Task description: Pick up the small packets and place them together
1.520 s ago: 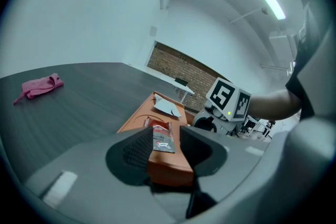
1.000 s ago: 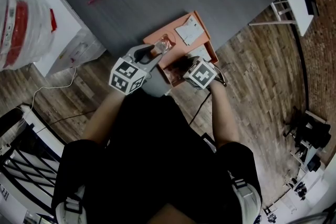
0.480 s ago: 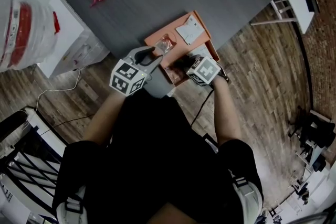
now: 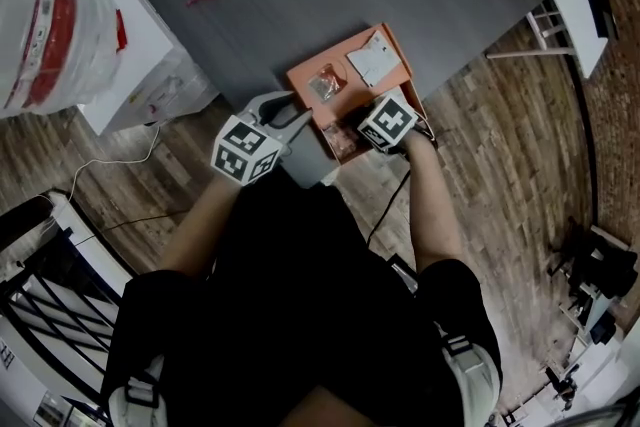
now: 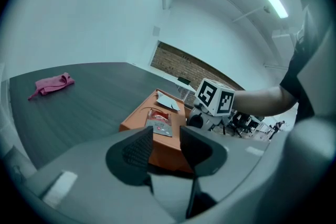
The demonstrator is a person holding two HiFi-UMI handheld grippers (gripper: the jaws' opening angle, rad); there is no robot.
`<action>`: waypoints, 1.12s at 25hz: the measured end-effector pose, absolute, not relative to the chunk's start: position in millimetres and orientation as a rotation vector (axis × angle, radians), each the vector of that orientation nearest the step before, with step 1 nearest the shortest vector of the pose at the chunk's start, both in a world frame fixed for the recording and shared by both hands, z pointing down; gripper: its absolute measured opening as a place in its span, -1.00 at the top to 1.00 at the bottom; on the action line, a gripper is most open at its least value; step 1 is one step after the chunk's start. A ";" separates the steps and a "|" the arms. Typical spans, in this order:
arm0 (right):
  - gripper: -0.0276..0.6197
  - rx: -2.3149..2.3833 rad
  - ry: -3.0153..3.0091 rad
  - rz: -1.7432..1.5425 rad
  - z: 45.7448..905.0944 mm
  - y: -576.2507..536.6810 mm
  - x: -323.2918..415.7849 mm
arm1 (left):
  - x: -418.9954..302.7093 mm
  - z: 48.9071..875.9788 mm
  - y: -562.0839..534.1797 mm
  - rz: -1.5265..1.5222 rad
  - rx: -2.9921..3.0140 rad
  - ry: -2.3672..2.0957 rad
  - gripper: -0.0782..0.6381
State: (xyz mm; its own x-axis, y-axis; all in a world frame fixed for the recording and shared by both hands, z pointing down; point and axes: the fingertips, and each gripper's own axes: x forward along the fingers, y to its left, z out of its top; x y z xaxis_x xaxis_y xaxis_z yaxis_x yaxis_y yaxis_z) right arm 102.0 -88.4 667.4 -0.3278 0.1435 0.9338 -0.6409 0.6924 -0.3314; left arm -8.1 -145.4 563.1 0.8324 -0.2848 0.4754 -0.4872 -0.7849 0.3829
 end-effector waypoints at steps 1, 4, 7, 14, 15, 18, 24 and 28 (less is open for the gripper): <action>0.78 0.401 -1.738 0.853 668.0 -89.1 101.7 | -9.0 563.5 -144.9 0.546 2.509 -0.570 0.35; 0.75 0.402 -1.767 0.935 666.4 -91.5 100.3 | -10.0 563.7 -144.0 0.549 2.509 -0.574 0.35; 0.45 0.384 -1.796 0.961 660.6 -88.8 95.4 | -10.0 562.6 -142.7 0.550 2.510 -0.573 0.35; 0.35 0.349 -1.835 0.922 658.2 -84.5 86.0 | -9.6 565.3 -137.1 0.563 2.507 -0.560 0.35; 0.38 0.328 -1.854 0.923 656.5 -82.6 82.7 | -9.4 565.6 -136.7 0.565 2.507 -0.558 0.35; 0.51 0.308 -1.886 0.889 652.5 -80.5 79.7 | -9.7 564.7 -136.5 0.566 2.510 -0.557 0.35; 0.90 0.351 -1.917 0.889 639.6 -86.3 84.7 | -10.1 563.8 -136.5 0.569 2.519 -0.551 0.35; 0.90 0.385 -1.940 0.900 630.4 -86.5 86.0 | -5.8 560.5 -136.6 0.564 2.538 -0.533 0.35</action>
